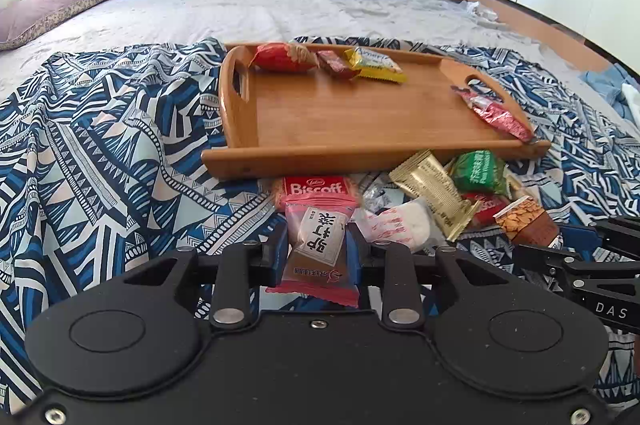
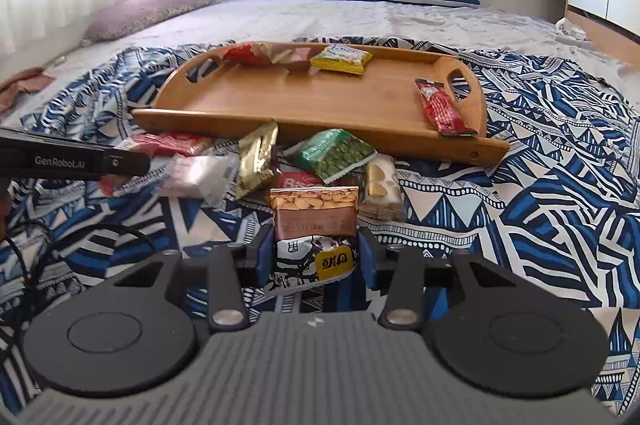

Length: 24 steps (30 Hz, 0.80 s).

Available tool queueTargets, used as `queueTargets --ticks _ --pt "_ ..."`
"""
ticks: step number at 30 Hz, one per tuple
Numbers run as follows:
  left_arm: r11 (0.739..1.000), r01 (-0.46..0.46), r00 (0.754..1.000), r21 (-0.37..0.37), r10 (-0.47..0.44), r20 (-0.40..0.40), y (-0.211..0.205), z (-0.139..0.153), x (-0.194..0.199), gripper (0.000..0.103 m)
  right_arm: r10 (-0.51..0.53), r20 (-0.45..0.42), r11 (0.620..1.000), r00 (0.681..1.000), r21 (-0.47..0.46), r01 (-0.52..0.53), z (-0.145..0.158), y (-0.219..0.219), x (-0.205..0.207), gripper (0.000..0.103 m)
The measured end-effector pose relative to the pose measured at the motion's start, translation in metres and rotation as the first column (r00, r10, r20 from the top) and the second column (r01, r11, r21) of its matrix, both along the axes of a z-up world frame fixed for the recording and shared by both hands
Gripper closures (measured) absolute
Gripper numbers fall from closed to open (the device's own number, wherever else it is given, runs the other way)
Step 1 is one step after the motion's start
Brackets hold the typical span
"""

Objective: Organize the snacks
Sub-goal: 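Carry the pink-labelled pack and brown biscuit pack over the tray with both tools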

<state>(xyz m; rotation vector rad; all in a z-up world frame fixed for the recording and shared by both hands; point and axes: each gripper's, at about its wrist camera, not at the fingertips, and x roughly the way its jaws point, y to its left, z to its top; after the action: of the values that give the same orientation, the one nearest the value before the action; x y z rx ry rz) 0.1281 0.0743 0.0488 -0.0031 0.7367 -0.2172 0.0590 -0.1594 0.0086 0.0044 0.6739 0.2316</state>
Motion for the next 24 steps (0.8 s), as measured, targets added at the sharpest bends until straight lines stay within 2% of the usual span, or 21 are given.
queueTargets --ticks 4,9,24 --pt "1.0 0.007 1.0 -0.004 -0.007 0.019 -0.004 0.009 -0.004 0.075 0.004 0.036 1.0 0.999 0.009 -0.004 0.013 -0.001 -0.005 0.056" --pt "1.0 0.02 0.999 -0.003 -0.02 0.029 -0.011 0.017 -0.005 0.075 -0.001 0.061 0.998 0.998 0.062 -0.002 0.026 -0.006 -0.004 0.056" --pt "0.996 0.081 0.995 -0.033 -0.079 0.053 -0.043 0.035 0.008 0.076 -0.02 0.1 0.997 0.995 0.081 0.011 0.048 -0.026 0.012 0.056"
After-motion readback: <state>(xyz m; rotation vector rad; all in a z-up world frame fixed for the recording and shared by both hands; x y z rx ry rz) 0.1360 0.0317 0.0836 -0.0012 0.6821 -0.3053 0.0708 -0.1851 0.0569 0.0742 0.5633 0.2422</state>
